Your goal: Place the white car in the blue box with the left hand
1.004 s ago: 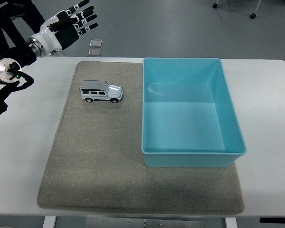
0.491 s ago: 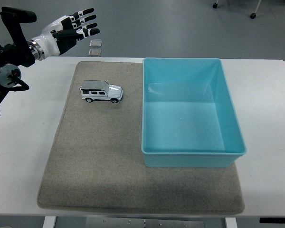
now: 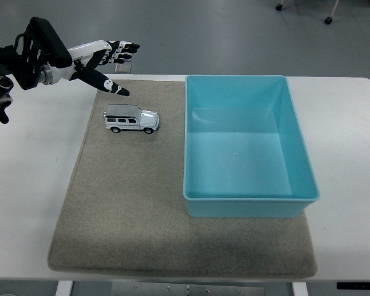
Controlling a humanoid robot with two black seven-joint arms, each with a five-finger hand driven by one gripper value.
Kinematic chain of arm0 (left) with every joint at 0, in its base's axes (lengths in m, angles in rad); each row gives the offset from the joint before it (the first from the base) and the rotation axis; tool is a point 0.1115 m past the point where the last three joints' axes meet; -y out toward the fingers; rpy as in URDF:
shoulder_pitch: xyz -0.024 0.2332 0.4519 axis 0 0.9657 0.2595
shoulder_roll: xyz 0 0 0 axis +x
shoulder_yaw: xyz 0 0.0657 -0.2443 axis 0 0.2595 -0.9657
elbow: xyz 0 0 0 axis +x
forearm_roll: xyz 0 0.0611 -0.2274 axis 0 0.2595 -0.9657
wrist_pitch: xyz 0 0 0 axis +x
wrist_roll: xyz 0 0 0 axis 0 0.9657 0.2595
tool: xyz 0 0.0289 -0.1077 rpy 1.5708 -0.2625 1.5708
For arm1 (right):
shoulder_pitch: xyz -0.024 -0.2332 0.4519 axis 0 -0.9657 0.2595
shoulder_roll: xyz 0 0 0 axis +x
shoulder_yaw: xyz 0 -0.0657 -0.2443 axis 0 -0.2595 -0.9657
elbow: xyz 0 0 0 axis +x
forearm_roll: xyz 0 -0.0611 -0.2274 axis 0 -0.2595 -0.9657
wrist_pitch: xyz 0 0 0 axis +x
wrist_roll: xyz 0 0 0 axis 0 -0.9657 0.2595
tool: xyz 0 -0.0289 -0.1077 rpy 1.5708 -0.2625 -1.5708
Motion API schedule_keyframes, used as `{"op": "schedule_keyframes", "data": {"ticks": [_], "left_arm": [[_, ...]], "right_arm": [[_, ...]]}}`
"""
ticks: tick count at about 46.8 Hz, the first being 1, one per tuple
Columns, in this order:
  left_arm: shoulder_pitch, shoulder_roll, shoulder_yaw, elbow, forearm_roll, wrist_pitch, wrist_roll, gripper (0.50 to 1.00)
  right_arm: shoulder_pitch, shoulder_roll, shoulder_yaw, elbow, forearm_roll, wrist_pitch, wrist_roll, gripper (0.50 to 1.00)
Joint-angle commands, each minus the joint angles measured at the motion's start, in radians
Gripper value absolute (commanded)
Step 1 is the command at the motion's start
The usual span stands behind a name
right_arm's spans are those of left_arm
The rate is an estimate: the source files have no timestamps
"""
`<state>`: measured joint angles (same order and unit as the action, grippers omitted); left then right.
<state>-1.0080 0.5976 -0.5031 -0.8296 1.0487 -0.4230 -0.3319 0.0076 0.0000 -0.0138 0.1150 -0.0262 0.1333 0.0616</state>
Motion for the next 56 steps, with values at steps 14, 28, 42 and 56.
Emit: {"op": "schedule_keyframes", "data": {"ticks": [14, 28, 42, 56], "left_arm": [[0.003, 0.045, 0.161, -0.134, 0.237, 0.234, -0.007, 0.994], [0.003, 0.034, 0.227, -0.129, 0.356, 0.334, -0.007, 0.992], [0.022, -0.041, 0.264, -0.065, 0.373, 0.352, -0.006, 0.992], [0.014, -0.044, 0.288, -0.063, 0.376, 0.38, -0.007, 0.847]], "right_arm": [[0.0, 0.0, 0.0, 0.0, 0.0, 0.0, 0.0, 0.936], [0.0, 0.0, 0.0, 0.0, 0.0, 0.0, 0.0, 0.936], [0.0, 0.0, 0.0, 0.0, 0.0, 0.0, 0.0, 0.936], [0.0, 0.0, 0.0, 0.0, 0.0, 0.0, 0.0, 0.936]]}}
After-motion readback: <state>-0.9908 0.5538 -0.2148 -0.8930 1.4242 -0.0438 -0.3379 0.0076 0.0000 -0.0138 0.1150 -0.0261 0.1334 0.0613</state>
